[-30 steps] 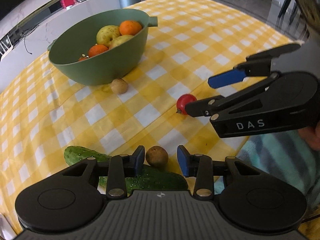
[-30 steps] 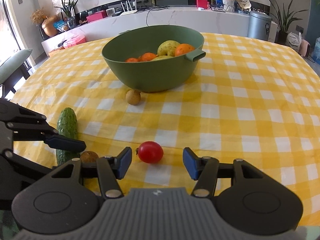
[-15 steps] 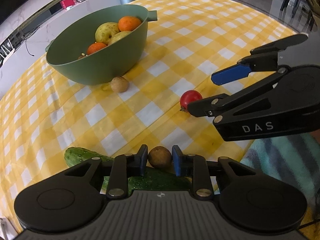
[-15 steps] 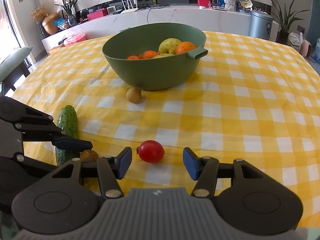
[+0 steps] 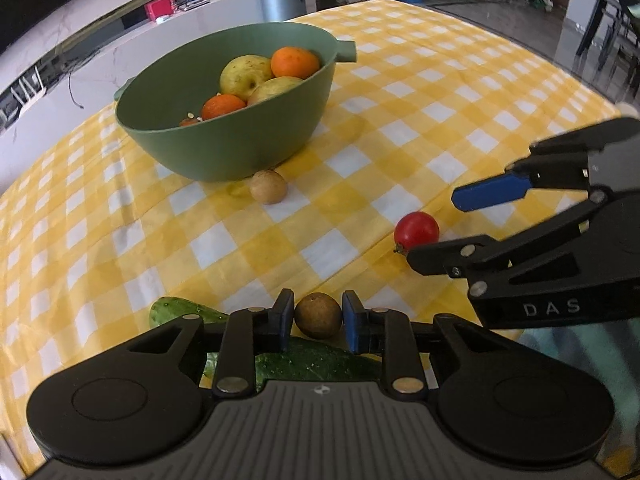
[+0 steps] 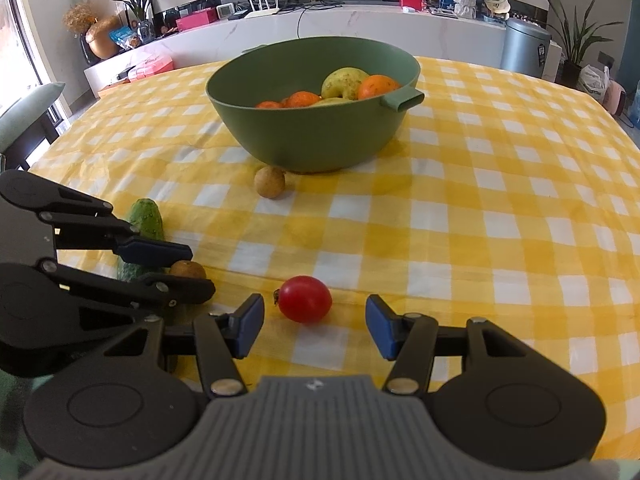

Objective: Organize fruits
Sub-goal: 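Close the left gripper on the kiwi while the right gripper grasps the red tomato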

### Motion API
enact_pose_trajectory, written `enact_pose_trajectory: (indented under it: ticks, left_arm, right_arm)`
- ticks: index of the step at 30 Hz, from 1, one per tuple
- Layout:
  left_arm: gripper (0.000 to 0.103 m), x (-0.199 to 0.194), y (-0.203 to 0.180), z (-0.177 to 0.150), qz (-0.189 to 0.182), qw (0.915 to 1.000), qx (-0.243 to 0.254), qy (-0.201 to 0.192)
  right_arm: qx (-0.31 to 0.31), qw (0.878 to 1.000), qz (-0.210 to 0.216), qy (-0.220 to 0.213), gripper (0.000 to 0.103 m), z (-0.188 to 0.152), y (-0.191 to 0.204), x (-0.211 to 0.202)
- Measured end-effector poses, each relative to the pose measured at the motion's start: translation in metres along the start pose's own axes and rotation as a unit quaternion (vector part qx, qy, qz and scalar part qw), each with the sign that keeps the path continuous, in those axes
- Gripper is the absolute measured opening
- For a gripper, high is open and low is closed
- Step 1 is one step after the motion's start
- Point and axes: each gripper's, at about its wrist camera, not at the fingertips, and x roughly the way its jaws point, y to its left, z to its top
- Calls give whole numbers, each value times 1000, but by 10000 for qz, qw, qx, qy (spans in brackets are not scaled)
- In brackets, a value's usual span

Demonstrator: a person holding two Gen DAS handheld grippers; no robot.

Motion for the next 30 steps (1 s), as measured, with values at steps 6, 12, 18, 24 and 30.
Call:
enact_pose_trajectory:
  ticks: [6, 12, 18, 24, 30]
  left_arm:
    - [32, -2, 3, -2, -48, 10000, -44, -12]
    - [31, 0, -1, 0, -24, 9999, 109, 19]
    - [28, 0, 3, -1, -39, 9999, -42, -85]
    - [28, -9, 7, 0, -50, 9991, -237, -336]
    - [28, -21, 11, 7, -32, 9980, -446, -451]
  right_arm:
    - [-53, 10000, 52, 60, 48, 0, 2, 3]
    - [-13, 9998, 129, 166, 38, 2, 2, 10]
    - [61, 9996, 202, 208, 34, 3, 2, 14]
    - [113, 9996, 201, 178, 30, 5, 1, 15]
    - [198, 9994, 259, 62, 30, 5, -1, 8]
